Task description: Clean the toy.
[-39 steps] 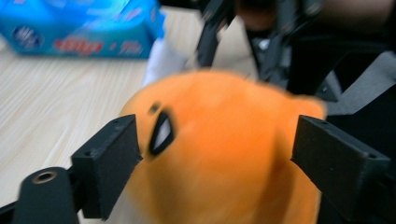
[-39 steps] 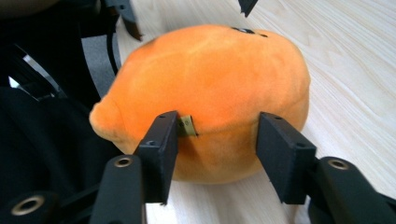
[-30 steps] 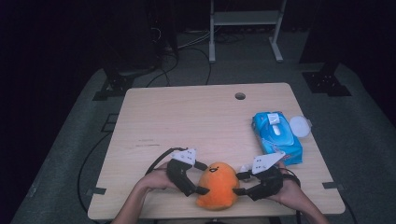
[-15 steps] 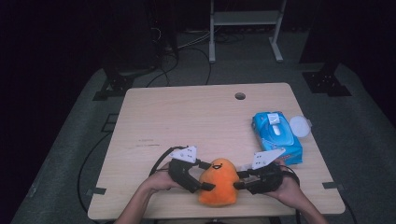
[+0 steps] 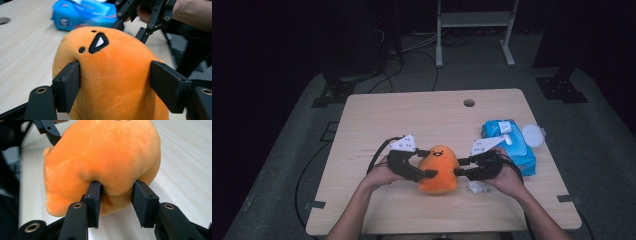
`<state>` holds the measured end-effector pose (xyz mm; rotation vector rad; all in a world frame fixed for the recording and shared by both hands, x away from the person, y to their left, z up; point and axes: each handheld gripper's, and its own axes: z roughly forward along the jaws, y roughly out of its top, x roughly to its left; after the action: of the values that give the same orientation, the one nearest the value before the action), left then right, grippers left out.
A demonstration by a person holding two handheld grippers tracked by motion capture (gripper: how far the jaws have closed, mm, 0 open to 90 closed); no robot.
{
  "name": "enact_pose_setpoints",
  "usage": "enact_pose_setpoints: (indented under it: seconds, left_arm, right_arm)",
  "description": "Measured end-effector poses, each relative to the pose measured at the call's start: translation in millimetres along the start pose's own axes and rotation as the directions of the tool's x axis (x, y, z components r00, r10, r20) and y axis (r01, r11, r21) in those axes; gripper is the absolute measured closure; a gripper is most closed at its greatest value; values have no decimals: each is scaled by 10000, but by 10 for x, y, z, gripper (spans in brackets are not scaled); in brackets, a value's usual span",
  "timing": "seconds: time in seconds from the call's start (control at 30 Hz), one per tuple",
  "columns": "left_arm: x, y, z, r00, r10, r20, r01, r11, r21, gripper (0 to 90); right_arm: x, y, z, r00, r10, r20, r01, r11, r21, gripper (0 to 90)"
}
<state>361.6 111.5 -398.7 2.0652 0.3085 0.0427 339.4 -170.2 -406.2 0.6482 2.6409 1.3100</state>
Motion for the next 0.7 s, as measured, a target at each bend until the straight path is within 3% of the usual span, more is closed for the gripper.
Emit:
enact_pose_setpoints:
  seconds: [0.07,0.1,0.2,0.3,0.4,0.5,0.7]
  left_arm:
    - [124,15,39,9996,80,-275,-75,9998,163,261]
    - [124,15,39,9996,80,-275,-75,9998,163,260]
    - [231,-10,104,9986,-112,-524,124,9997,231,254]
    - [328,-86,175,9965,-465,-689,481,9986,216,233]
    - [345,-109,160,9947,-534,-878,539,9985,39,202]
    - [330,-105,137,9940,-475,-988,482,9988,48,180]
    - [241,-98,46,9888,-506,-1405,494,9987,-116,131]
  right_arm:
    - [-109,28,89,9997,77,246,-79,9999,70,591]
    - [-149,34,119,9994,70,330,-73,9999,103,591]
    - [-215,40,179,9988,76,478,-86,9997,207,590]
    - [-332,-7,300,9976,428,537,-446,9985,322,589]
    - [-367,-30,289,9969,624,488,-635,9978,208,539]
    - [-350,-22,240,9961,448,766,-466,9987,219,477]
    - [-328,-37,171,9957,388,837,-398,9992,104,400]
